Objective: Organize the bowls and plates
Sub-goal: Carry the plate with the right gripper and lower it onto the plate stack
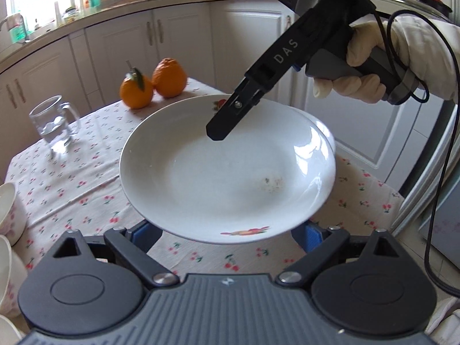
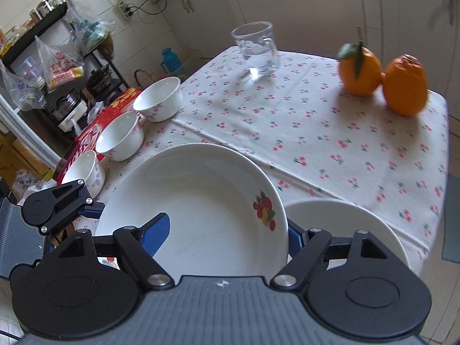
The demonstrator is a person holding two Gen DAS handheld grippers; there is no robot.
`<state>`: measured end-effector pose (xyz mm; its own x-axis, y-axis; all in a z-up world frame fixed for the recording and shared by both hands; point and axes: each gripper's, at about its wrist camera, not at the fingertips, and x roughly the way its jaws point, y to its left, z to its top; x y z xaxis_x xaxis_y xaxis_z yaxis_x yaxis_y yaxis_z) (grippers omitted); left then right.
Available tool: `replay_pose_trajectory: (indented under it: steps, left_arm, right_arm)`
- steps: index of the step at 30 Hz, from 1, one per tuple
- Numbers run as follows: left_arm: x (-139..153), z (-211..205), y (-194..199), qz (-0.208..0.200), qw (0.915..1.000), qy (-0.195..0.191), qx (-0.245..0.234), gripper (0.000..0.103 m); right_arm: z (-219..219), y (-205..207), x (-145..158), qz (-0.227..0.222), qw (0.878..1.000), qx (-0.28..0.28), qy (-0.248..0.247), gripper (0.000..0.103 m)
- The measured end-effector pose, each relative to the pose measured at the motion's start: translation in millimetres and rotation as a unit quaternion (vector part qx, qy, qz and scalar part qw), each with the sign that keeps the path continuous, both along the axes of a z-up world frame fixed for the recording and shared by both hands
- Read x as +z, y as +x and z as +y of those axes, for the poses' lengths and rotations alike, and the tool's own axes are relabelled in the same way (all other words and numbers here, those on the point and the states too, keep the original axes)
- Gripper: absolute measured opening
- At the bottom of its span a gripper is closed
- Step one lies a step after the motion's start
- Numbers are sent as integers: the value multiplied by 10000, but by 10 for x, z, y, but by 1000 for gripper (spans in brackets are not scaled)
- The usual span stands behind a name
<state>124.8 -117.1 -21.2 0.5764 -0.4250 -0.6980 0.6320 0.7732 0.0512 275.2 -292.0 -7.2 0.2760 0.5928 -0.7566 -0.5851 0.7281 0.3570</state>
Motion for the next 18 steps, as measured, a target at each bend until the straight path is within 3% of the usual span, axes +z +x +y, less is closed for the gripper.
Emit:
replay_pose_trajectory:
  steps: [9,18]
  left_arm:
    - [-88,-313,78,147,9988,10,-461,95]
    - [-142,-431,159,221,9982,7,-562,95]
  right_arm:
    - [-440,-161,-70,15,9987,-514,-32,85]
    - [-632,-151,-206,100,9972,-736,-63,85]
